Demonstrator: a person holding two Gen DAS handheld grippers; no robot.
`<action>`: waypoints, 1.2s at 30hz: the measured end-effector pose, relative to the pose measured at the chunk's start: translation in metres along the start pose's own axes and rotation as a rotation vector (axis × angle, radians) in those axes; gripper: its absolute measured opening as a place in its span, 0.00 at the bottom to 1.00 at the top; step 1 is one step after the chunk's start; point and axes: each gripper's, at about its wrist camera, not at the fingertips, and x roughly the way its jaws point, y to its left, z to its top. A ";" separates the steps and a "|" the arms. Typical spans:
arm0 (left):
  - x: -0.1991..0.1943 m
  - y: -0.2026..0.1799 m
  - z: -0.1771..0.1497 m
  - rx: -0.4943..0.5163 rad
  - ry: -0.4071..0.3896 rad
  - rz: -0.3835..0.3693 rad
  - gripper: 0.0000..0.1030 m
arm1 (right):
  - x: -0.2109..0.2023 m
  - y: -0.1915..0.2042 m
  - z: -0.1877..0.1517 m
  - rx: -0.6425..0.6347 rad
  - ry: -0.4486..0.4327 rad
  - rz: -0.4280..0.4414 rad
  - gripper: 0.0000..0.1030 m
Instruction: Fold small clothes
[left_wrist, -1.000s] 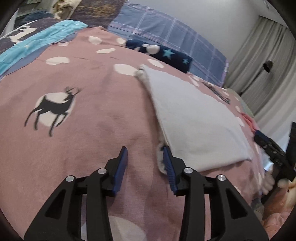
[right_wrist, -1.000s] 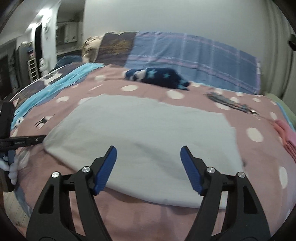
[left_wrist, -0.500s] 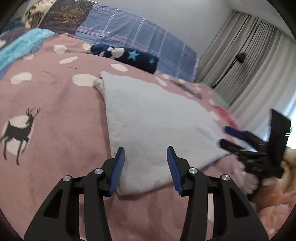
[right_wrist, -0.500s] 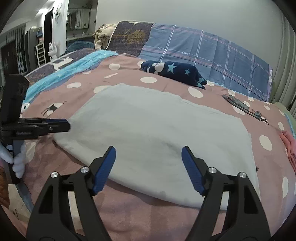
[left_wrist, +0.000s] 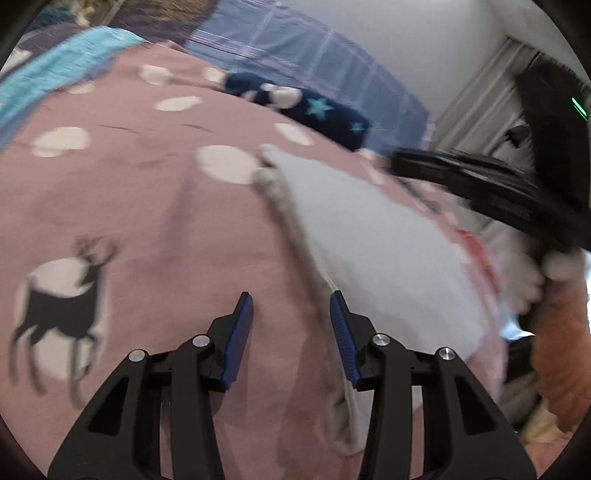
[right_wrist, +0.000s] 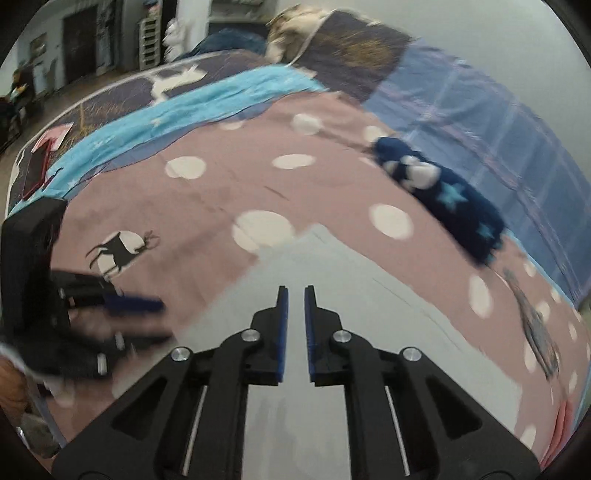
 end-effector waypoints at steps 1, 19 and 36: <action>0.003 -0.002 0.001 0.001 0.005 -0.029 0.43 | 0.013 0.005 0.013 -0.024 0.027 0.014 0.10; -0.008 -0.032 -0.009 0.030 -0.011 -0.193 0.44 | 0.121 0.046 0.044 -0.301 0.280 -0.030 0.04; -0.002 0.026 0.003 -0.166 -0.002 -0.271 0.43 | 0.072 -0.014 0.047 0.026 0.106 0.163 0.04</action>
